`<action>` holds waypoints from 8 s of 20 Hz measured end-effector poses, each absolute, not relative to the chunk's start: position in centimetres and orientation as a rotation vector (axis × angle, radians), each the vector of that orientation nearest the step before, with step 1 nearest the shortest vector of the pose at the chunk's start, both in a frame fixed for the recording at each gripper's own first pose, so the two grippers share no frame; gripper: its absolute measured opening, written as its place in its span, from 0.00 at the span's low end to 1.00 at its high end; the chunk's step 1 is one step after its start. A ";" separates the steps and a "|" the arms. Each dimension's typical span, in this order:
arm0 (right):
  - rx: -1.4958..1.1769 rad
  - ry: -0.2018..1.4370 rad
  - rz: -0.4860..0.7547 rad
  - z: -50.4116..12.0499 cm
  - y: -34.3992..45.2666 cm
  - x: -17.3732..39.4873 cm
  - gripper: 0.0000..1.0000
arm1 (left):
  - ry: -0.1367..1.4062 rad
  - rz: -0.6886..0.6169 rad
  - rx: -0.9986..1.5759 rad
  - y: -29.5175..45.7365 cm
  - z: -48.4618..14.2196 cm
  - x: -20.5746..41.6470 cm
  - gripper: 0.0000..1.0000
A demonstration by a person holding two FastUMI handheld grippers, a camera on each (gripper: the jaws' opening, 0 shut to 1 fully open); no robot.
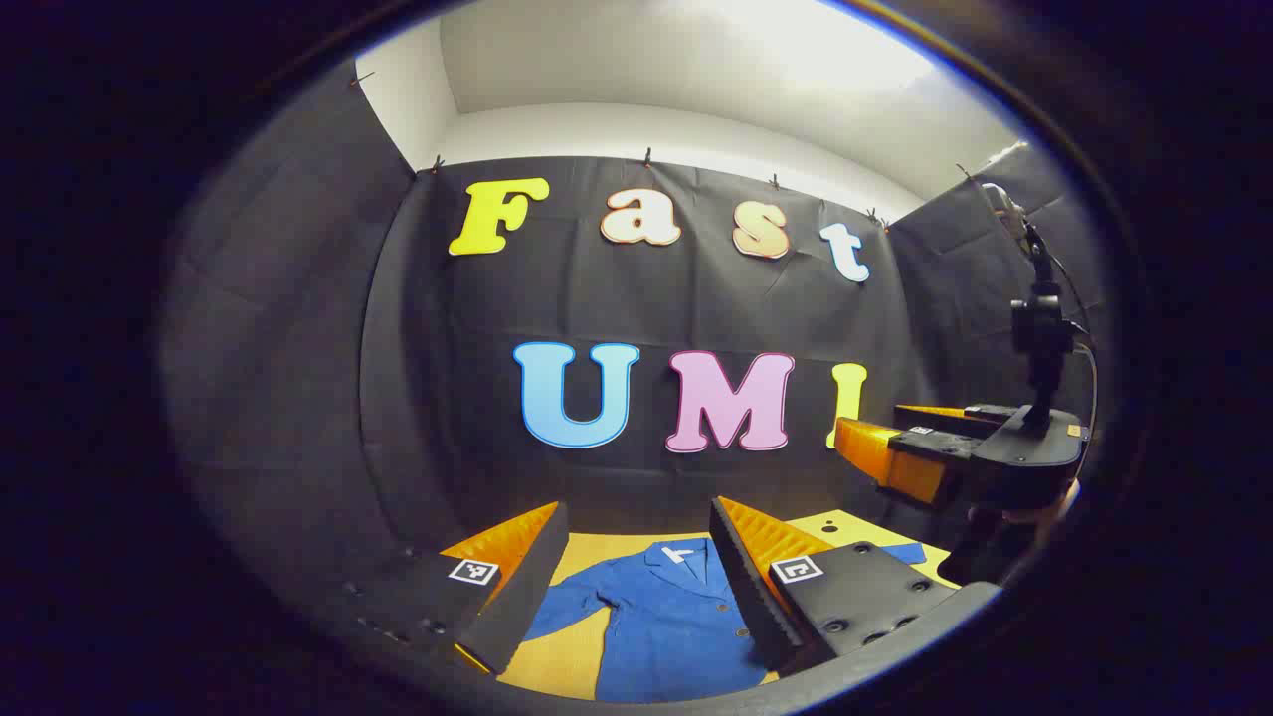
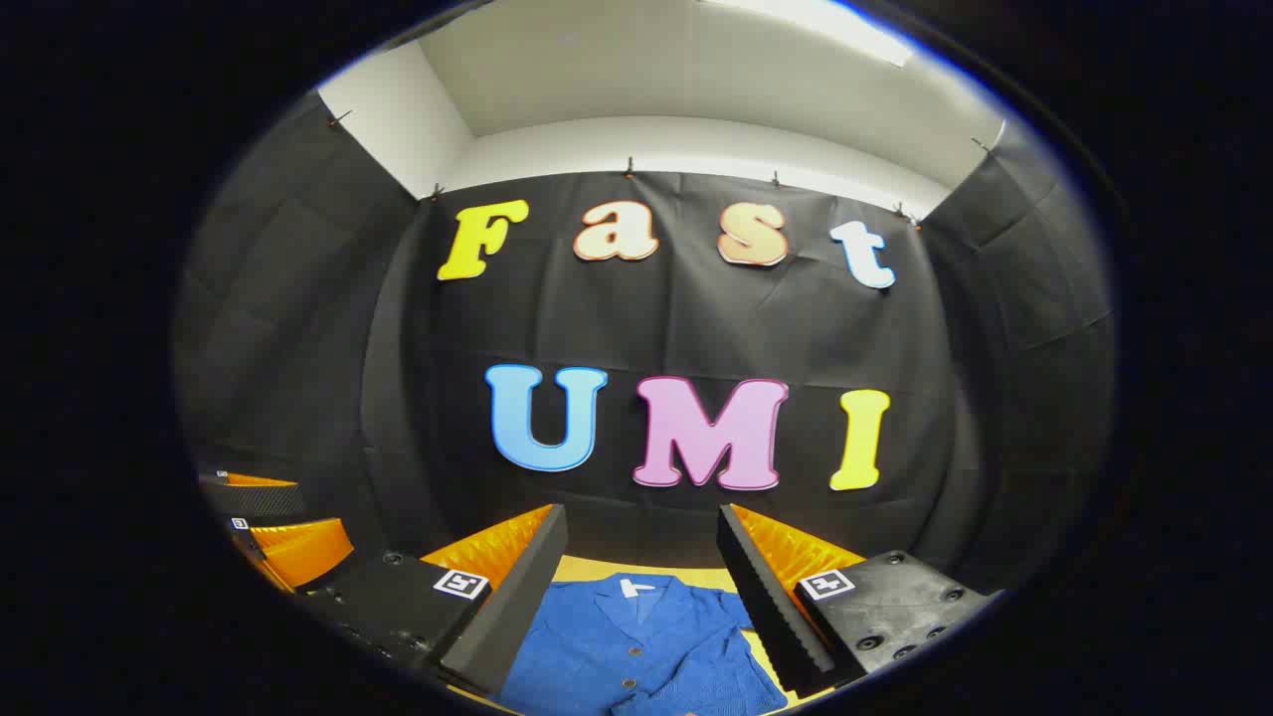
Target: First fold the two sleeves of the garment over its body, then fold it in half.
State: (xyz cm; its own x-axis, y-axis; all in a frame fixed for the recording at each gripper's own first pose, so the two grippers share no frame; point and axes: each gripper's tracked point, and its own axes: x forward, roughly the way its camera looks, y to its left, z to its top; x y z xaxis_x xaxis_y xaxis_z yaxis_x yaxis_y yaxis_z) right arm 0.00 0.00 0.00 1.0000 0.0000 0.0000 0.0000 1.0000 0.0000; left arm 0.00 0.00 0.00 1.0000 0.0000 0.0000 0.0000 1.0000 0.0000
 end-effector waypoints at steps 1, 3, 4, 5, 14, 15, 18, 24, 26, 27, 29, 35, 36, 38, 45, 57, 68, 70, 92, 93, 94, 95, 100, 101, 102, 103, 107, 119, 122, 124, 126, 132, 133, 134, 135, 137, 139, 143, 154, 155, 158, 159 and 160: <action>-0.002 -0.006 -0.018 0.2 -0.4 -0.6 0.92 | -0.009 -0.011 -0.001 0.0 0.1 0.3 0.82; -0.025 -0.026 -0.048 0.6 -1.3 -1.3 0.96 | -0.010 -0.024 0.004 0.0 0.1 0.7 0.83; -0.036 -0.033 -0.056 0.6 -1.6 -1.3 0.96 | -0.012 -0.029 0.009 -0.2 0.2 0.9 0.82; -0.045 -0.036 -0.066 0.4 -2.1 -1.2 0.94 | -0.017 -0.037 0.010 -0.5 0.3 1.3 0.82; -0.057 0.000 -0.093 -1.9 -6.9 2.0 0.97 | -0.015 -0.051 -0.032 -3.6 -0.1 5.8 0.82; -0.057 0.012 -0.088 -2.4 -7.1 2.6 0.97 | -0.016 -0.048 -0.043 -3.9 -0.2 6.1 0.81; -0.045 0.040 -0.068 -3.5 -7.8 3.6 0.97 | -0.019 -0.048 -0.079 -4.6 -0.3 7.5 0.82; -0.025 0.177 -0.126 -9.8 -13.6 7.2 0.97 | 0.044 -0.029 -0.076 -6.3 -1.7 10.1 0.82; -0.039 0.249 -0.180 -12.8 -17.4 8.5 0.97 | 0.068 -0.030 -0.063 -7.3 -2.3 10.9 0.82; -0.036 0.293 -0.210 -14.5 -19.5 9.1 0.97 | 0.078 -0.022 -0.057 -7.6 -2.6 11.3 0.82; -0.003 0.404 -0.272 -18.1 -23.8 9.4 0.97 | 0.092 -0.011 -0.062 -8.5 -3.2 12.7 0.82; 0.022 0.638 -0.428 -29.2 -36.7 8.3 0.97 | 0.174 -0.019 -0.076 -12.9 -6.7 17.2 0.82; 0.022 0.677 -0.457 -30.9 -38.8 7.7 0.98 | 0.192 -0.025 -0.081 -13.8 -7.3 18.0 0.82; 0.007 0.716 -0.498 -34.7 -42.8 7.5 0.99 | 0.238 -0.047 -0.083 -15.9 -8.8 19.6 0.82; 0.246 1.075 -0.647 -48.8 -50.2 4.5 1.00 | 0.324 -0.116 -0.071 -20.0 -11.5 23.0 0.82; 0.276 1.118 -0.578 -51.7 -52.4 6.5 0.71 | 0.377 -0.076 -0.120 -20.4 -13.0 25.0 0.82; 0.316 0.880 -0.412 -45.9 -46.7 14.5 0.05 | 0.384 -0.043 -0.109 -18.8 -13.0 23.4 0.82; 0.330 0.835 -0.355 -42.4 -44.1 17.0 0.05 | 0.382 -0.036 -0.115 -18.0 -12.9 22.8 0.80; 0.874 0.974 0.310 -43.0 11.1 27.8 0.06 | 0.400 0.246 -0.237 1.1 -15.2 11.5 0.82; 0.910 0.987 0.328 -43.4 12.3 27.8 0.37 | 0.393 0.248 -0.245 1.4 -15.4 11.6 0.82; 0.895 0.996 0.332 -43.6 12.5 27.3 0.68 | 0.389 0.251 -0.254 1.7 -15.8 11.6 0.82; 0.847 0.986 0.329 -43.4 11.7 26.8 1.00 | 0.389 0.259 -0.268 2.2 -16.2 11.7 0.82; 0.634 0.861 0.324 -37.9 6.2 23.9 0.97 | 0.403 0.358 -0.355 6.5 -20.2 12.1 0.82; 0.591 0.839 0.317 -36.4 4.5 22.8 0.97 | 0.418 0.374 -0.363 7.9 -21.5 12.1 0.82; 0.534 0.828 0.314 -35.0 2.6 21.5 0.97 | 0.441 0.400 -0.361 9.6 -23.0 11.9 0.82; 0.468 0.808 0.299 -33.6 0.5 20.4 0.97 | 0.470 0.441 -0.354 11.6 -24.5 11.5 0.82; 0.307 0.641 0.200 -26.5 -7.3 17.1 0.97 | 0.685 0.565 -0.336 19.4 -31.3 10.9 0.85; -0.083 0.445 -0.177 -17.3 -22.5 7.6 0.96 | 0.984 0.598 -0.391 26.4 -41.4 13.6 0.83; -0.053 0.483 -0.183 -17.7 -21.6 6.0 0.96 | 1.047 0.579 -0.322 26.1 -41.4 13.9 0.85; -0.040 0.491 -0.181 -18.1 -21.2 5.7 0.96 | 1.068 0.551 -0.325 26.3 -41.0 14.1 0.72; -0.044 0.498 -0.174 -18.2 -21.2 5.7 0.96 | 1.083 0.543 -0.343 25.9 -40.9 14.4 0.63; -0.055 0.517 -0.188 -18.8 -21.9 5.4 0.96 | 0.997 0.490 -0.569 24.6 -40.8 14.4 0.00; -0.053 0.529 -0.194 -19.6 -22.1 5.5 0.96 | 0.980 0.496 -0.614 24.6 -40.7 14.4 0.00; -0.048 0.537 -0.198 -20.2 -22.6 5.7 0.96 | 0.979 0.511 -0.654 24.3 -40.7 14.6 0.00; -0.036 0.545 -0.204 -21.0 -23.2 5.8 0.96 | 0.978 0.514 -0.673 23.6 -40.5 14.7 0.00; -0.005 0.549 -0.214 -21.5 -24.3 6.0 0.96 | 0.922 0.501 -0.635 23.0 -38.2 15.4 0.00; 0.012 0.552 -0.219 -21.8 -25.8 6.7 0.96 | 0.870 0.448 -0.611 20.8 -35.4 17.6 0.00; 0.034 0.540 -0.195 -22.7 -27.3 9.0 0.96 | 0.780 0.288 -0.573 13.4 -30.0 24.3 0.00; 0.101 0.542 -0.138 -25.7 -29.1 10.8 0.96 | 0.802 -0.318 -0.471 -19.6 -25.0 40.0 0.01; 0.103 0.539 -0.136 -25.6 -29.2 10.9 0.96 | 0.806 -0.338 -0.476 -21.2 -25.1 41.0 0.07; 0.108 0.537 -0.135 -25.6 -29.2 11.2 0.96 | 0.785 -0.385 -0.542 -23.4 -24.2 41.2 0.87; 0.114 0.537 -0.134 -25.5 -29.1 11.2 0.96 | 0.787 -0.379 -0.550 -23.3 -24.3 41.0 0.85; 0.123 0.538 -0.135 -25.5 -28.8 11.2 0.96 | 0.789 -0.356 -0.544 -22.6 -24.5 40.6 0.85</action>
